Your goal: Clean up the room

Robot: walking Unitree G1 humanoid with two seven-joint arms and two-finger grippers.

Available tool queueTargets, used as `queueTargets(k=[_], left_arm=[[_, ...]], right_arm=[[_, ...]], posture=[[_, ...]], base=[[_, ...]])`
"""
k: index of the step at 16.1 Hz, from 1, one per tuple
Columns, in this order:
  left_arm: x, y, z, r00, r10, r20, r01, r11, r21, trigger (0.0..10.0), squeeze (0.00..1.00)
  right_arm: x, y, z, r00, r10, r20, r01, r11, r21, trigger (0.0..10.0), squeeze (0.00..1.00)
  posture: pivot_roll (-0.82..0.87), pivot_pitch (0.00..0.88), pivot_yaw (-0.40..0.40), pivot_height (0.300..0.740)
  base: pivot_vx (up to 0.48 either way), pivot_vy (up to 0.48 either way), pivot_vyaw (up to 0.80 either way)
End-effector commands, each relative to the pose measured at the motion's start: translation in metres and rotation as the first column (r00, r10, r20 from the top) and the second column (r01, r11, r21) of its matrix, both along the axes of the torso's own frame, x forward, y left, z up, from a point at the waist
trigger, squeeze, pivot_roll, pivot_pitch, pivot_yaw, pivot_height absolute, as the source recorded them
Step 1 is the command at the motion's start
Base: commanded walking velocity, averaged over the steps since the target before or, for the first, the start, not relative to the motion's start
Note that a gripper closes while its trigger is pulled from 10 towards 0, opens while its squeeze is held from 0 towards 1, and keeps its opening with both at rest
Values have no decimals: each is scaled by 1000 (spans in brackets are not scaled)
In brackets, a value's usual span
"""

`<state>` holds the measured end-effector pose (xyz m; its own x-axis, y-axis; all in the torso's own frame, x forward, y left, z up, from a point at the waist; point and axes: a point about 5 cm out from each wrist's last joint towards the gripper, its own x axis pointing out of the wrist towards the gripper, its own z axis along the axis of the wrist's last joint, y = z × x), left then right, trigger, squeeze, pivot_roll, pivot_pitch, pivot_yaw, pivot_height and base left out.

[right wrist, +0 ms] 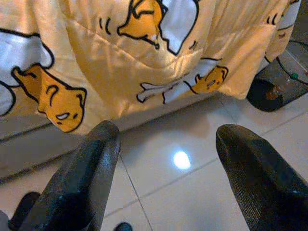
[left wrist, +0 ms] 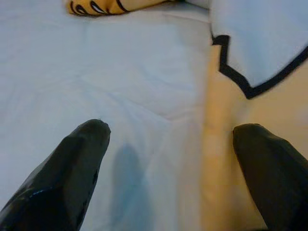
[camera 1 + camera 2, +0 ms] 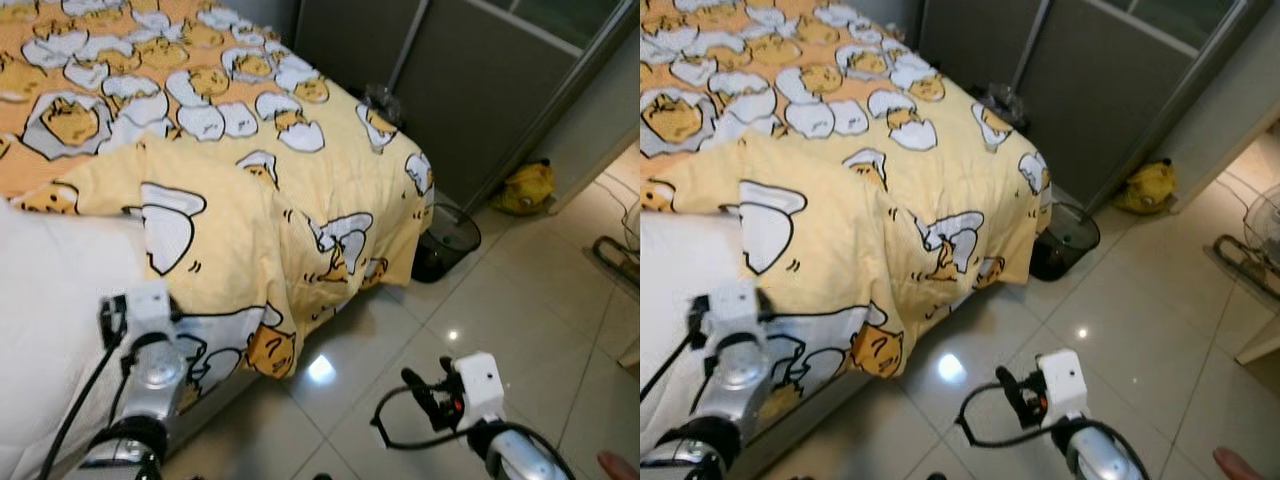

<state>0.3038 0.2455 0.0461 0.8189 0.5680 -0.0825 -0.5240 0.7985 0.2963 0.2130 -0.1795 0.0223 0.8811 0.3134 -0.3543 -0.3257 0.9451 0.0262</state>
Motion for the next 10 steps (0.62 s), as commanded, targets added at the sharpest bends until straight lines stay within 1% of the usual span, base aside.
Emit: queueTargets(k=[1,3,4,5,6,8,9,10], left_arm=[[-7,-4,-9,999,16,-29,-16,1000,-5,10000,0],[-10,1,-13,997,58,-57,-60,997,-37,10000,0],[-5,-8,-13,999,24,-39,-28,995,-94,10000,0],[-3,-12,-12,999,9,-33,-13,994,-110,10000,0],[-3,-21,-16,998,-23,-50,17,992,-123,10000,0],[-6,-26,-20,997,-36,-62,28,992,-125,10000,0],[-7,-27,-20,998,-38,-57,32,993,-111,10000,0],[-9,-26,-17,999,-37,-31,36,999,-39,10000,0]], right_arm=[[-3,-7,0,1000,-5,-16,5,1000,-17,10000,0],[-4,-8,0,1000,-2,-25,2,1000,-20,10000,0],[-7,-9,0,999,8,-35,-9,1000,-29,10000,0],[-8,-10,1,999,13,-39,-14,999,-33,10000,0],[-8,-12,1,999,7,-45,-9,999,-40,10000,0],[-4,-12,-1,999,-6,-48,4,999,-40,10000,0],[-4,-11,-1,999,-6,-48,4,999,-40,10000,0],[-3,-10,-1,999,-6,-48,4,999,-38,10000,0]], posture=[[11,185,-221,740],[-2,184,-235,740],[-17,176,-236,740],[-18,175,-234,740],[-18,168,-225,740],[-8,162,-212,740],[-7,161,-210,740],[0,159,-204,740]], base=[[0,0,0],[0,0,0],[0,0,0],[0,0,0],[0,0,0],[0,0,0],[0,0,0],[0,0,0]])
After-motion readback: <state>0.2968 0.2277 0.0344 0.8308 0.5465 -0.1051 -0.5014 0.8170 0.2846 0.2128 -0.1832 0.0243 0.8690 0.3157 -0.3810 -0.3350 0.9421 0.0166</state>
